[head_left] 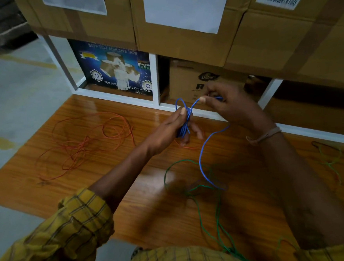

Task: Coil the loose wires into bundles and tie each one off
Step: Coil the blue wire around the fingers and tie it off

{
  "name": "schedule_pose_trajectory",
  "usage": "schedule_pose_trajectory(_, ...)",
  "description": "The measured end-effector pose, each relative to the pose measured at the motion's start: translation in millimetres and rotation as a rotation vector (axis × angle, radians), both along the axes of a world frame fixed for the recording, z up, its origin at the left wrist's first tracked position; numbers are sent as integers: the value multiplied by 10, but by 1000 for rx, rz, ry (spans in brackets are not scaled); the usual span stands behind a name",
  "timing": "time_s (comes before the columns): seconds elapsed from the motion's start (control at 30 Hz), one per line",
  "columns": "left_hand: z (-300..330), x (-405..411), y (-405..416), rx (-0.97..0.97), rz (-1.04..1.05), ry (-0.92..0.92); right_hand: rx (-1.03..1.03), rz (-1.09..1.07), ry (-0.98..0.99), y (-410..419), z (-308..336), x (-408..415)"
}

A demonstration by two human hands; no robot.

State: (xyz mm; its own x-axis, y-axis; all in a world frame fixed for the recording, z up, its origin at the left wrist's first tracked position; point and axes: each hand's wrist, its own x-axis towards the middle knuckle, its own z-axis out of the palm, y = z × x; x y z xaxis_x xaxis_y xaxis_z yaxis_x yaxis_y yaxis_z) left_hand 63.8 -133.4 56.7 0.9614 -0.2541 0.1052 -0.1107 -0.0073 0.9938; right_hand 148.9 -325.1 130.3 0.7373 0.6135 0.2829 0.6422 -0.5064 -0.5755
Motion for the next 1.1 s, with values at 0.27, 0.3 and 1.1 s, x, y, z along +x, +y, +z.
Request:
schedule_pose_trajectory(0.27,110,-82,39,-58,-56,17,158,-101,29,9,-259,203)
schedule_pose_trajectory(0.3,141,-97,34,-88,-56,22,163,-114,61,16,-342,215)
schedule_pose_trajectory(1.1,-18,431,218,322,359,-70,-122,216,267,6,-408,-374)
